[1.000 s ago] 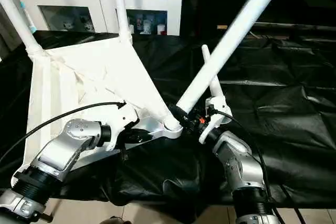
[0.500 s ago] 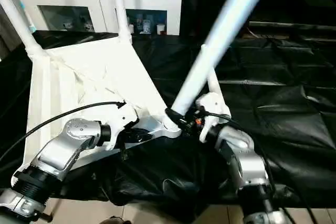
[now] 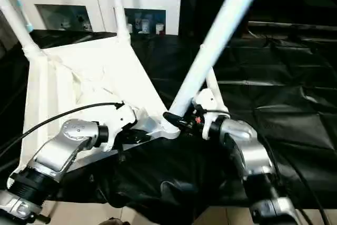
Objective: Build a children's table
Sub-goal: Pick table leg
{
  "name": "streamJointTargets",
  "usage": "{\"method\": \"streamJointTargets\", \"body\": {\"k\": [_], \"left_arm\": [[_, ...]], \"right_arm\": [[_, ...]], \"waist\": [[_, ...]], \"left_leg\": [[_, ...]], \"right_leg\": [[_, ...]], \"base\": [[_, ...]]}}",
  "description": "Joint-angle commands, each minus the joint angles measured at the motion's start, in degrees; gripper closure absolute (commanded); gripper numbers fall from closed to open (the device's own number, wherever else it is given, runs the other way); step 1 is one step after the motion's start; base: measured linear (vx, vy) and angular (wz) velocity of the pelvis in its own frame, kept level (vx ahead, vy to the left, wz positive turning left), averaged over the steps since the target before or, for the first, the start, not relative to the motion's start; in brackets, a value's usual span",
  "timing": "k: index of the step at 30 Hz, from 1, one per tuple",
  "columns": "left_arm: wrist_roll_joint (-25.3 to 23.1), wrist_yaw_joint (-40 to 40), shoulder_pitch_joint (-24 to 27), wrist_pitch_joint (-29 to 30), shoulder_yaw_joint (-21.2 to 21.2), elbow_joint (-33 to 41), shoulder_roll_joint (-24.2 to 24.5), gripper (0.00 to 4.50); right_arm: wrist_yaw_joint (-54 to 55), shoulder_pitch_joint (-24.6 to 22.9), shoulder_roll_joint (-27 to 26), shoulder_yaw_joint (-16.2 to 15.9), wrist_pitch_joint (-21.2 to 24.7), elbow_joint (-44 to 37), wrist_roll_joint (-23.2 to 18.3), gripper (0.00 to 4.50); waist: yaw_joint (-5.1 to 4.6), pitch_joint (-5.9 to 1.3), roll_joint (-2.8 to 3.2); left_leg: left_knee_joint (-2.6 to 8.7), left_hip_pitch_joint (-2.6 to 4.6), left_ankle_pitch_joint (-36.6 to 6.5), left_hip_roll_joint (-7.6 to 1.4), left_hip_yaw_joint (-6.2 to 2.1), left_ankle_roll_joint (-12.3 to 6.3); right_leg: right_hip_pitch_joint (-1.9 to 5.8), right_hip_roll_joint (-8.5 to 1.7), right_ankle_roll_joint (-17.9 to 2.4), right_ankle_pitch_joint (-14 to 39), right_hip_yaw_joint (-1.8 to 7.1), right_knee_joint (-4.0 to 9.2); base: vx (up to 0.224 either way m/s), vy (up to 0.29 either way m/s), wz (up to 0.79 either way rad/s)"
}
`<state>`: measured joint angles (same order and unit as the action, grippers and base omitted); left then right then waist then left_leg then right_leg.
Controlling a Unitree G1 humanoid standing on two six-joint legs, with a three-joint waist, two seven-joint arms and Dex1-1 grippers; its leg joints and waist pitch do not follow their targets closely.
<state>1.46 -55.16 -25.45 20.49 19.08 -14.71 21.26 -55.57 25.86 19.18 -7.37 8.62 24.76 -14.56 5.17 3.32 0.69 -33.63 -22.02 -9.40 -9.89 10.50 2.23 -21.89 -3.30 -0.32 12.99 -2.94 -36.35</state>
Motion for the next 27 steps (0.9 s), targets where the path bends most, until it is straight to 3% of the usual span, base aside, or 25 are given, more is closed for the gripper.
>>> {"method": "streamJointTargets", "body": {"k": [1, 2, 7, 10, 14, 15, 27], "left_arm": [[0.08, -0.27, -1.12, -1.89, -1.05, 0.46, 1.12, 4.5], [0.11, -1.17, -1.22, -1.74, -0.82, 0.97, 1.69, 4.5], [0.08, -2.5, -1.68, -1.68, -0.45, 1.43, 2.74, 4.5], [0.05, -3.97, -1.86, -1.92, 0.13, 1.81, 3.69, 4.5], [0.29, -5.85, -1.96, -2.07, 0.71, 2.43, 4.64, 4.5], [0.42, -6.39, -1.99, -2.05, 0.81, 2.57, 4.87, 4.5], [0.81, -10.4, -2.83, -2.36, 1.79, 3.15, 6.57, 4.5]], "right_arm": [[-1.9, -1.2, 0.38, -4.15, 2.64, 4.41, 3.58, 2.6], [-2.73, 0.09, 0.26, -4.63, 2.27, 5.85, 4.11, 2.6], [-5.48, 2.69, 0.35, -6.13, 2.1, 8.46, 4.93, 2.6], [-7.61, 4.41, 0.25, -7.23, 1.65, 10.84, 5.83, 2.6], [-9.88, 6.31, -0.12, -8.09, 1.03, 13.82, 6.63, 2.6], [-10.4, 6.61, -0.16, -8.29, 1.03, 14.17, 6.74, 2.6], [-17.29, 9.33, 0.01, -10.26, 0.11, 17.79, 7.73, 2.6]], "waist": [[0.05, -2.71, -0.72], [-0.18, -2.41, -1.05], [-0.36, -2.31, -1.05], [-0.57, -1.62, -1.62], [-0.54, -1.34, -1.63], [-0.56, -0.99, -1.74], [-0.55, -0.93, -2.08]], "left_leg": [[4.33, 0.94, -16.2, -3.56, -1.71, -1.3], [4.5, 0.91, -16.79, -3.58, -1.77, -1.25], [4.78, 1.2, -18.04, -3.84, -1.89, -0.7], [4.95, 1.27, -18.92, -3.85, -1.76, -0.75], [5.14, 1.44, -19.92, -3.96, -1.88, -0.19], [5.25, 1.44, -20.28, -3.96, -1.87, -0.16], [5.62, 1.58, -17.83, -4.27, -1.65, -0.74]], "right_leg": [[1.15, -5.56, -9.24, 21.34, 3.14, 6.5], [1.01, -5.49, -9.44, 21.41, 3.1, 6.49], [0.92, -5.52, -10.27, 20.04, 3.16, 6.29], [0.59, -5.53, -10.79, 19.6, 3.32, 6.43], [0.57, -5.67, -10.98, 20.89, 3.42, 6.5], [0.43, -5.68, -11.0, 21.09, 3.46, 6.64], [0.79, -5.65, -12.46, 16.38, 3.42, 6.29]], "base": [[0.0, 0.0, 0.0], [0.0, 0.0, 0.0], [0.0, 0.0, 0.0], [0.0, 0.0, 0.0], [0.0, 0.0, 0.0], [0.0, 0.0, 0.0], [0.0, 0.0, 0.0]]}}
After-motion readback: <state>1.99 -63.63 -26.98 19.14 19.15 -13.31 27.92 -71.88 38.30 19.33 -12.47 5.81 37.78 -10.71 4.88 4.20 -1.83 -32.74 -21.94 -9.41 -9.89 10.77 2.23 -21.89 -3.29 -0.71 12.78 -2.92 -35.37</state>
